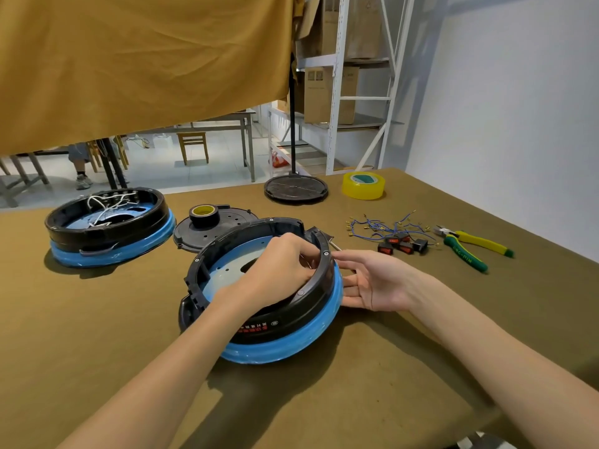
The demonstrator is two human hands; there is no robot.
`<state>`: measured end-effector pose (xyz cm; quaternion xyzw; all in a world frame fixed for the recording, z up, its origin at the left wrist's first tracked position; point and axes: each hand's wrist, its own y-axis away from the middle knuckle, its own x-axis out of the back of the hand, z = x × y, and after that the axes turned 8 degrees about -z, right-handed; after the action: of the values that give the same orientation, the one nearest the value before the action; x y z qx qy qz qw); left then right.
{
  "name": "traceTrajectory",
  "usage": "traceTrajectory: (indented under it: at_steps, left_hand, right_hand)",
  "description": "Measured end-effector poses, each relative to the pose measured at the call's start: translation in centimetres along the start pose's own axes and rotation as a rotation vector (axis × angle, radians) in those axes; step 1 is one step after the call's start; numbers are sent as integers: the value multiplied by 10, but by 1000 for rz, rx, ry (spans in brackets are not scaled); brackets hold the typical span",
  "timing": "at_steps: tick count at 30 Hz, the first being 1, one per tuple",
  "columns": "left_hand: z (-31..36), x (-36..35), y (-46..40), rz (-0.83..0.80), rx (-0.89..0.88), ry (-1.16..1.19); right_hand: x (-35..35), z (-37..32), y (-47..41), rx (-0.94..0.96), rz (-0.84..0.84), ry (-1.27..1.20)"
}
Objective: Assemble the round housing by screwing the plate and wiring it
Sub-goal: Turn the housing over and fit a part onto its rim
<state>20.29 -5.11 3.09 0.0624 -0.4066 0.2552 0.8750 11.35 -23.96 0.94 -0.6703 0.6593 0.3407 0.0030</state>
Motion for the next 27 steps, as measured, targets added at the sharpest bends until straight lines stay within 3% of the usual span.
traceTrajectory:
  at_steps: [10,16,19,22,27]
  left_hand:
    - [6,3,1,-8,14,-70]
    - [4,4,5,-41,-2,-61]
    - [7,5,4,36,31,55]
    - [19,9,12,238,77,232]
    - [39,3,37,358,-87,-193]
  right_hand:
    - [-5,8,-3,-19,60,-147]
    - [-3,20,1,-7,-46,-280]
    - [1,25,6,35,-113,-368]
    - [-2,26,9,102,-121,-417]
    - [-23,18,9,262,-140,-464]
